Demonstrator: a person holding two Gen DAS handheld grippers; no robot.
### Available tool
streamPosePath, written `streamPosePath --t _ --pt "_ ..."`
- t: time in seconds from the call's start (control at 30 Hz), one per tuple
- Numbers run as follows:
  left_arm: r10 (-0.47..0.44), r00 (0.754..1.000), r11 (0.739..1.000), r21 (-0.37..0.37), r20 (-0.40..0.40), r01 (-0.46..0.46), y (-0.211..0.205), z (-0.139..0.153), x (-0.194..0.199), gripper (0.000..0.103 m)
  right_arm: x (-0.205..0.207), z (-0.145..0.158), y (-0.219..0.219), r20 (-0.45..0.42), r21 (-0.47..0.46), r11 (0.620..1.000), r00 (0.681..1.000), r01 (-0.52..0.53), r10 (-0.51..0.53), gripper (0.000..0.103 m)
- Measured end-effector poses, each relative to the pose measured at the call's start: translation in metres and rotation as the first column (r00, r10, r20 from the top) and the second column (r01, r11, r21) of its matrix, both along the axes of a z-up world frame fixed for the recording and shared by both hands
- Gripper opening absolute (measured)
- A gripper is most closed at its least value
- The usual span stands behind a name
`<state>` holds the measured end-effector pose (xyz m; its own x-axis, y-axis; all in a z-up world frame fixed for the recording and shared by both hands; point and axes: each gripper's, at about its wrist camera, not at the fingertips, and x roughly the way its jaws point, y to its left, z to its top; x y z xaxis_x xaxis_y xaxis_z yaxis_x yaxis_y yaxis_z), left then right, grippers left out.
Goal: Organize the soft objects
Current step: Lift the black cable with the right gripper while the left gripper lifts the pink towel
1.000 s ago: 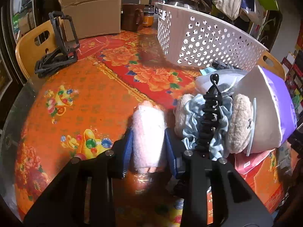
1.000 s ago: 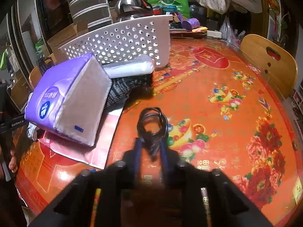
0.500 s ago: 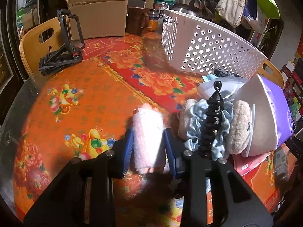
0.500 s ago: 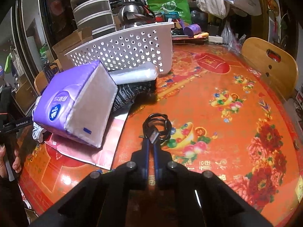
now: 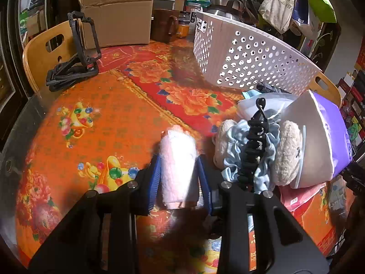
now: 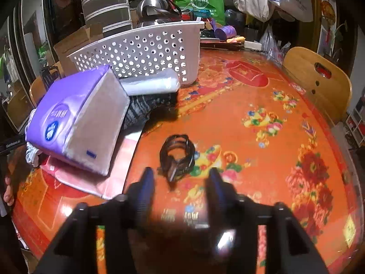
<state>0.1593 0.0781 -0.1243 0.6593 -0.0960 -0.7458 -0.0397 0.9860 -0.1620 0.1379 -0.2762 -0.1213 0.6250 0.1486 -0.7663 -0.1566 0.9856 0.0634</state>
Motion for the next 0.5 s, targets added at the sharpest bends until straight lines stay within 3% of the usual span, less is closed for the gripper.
streamPosePath --t 0.23,0.33,0.5 --pt "0.000 1.000 1.000 -0.002 -0.003 0.000 0.000 -0.001 0.001 0.030 0.029 -0.006 0.006 -0.055 -0.027 1.000 0.998 -0.001 -0.001 0.054" --pt "0.000 1.000 1.000 -0.002 -0.002 0.000 0.000 -0.001 0.001 0.030 0.028 -0.006 0.007 -0.049 -0.030 0.999 0.999 -0.012 0.010 0.035" --pt "-0.009 1.000 1.000 0.010 0.019 0.009 -0.006 0.002 -0.002 0.025 0.023 -0.003 0.004 -0.042 -0.007 1.000 0.999 -0.009 0.008 0.035"
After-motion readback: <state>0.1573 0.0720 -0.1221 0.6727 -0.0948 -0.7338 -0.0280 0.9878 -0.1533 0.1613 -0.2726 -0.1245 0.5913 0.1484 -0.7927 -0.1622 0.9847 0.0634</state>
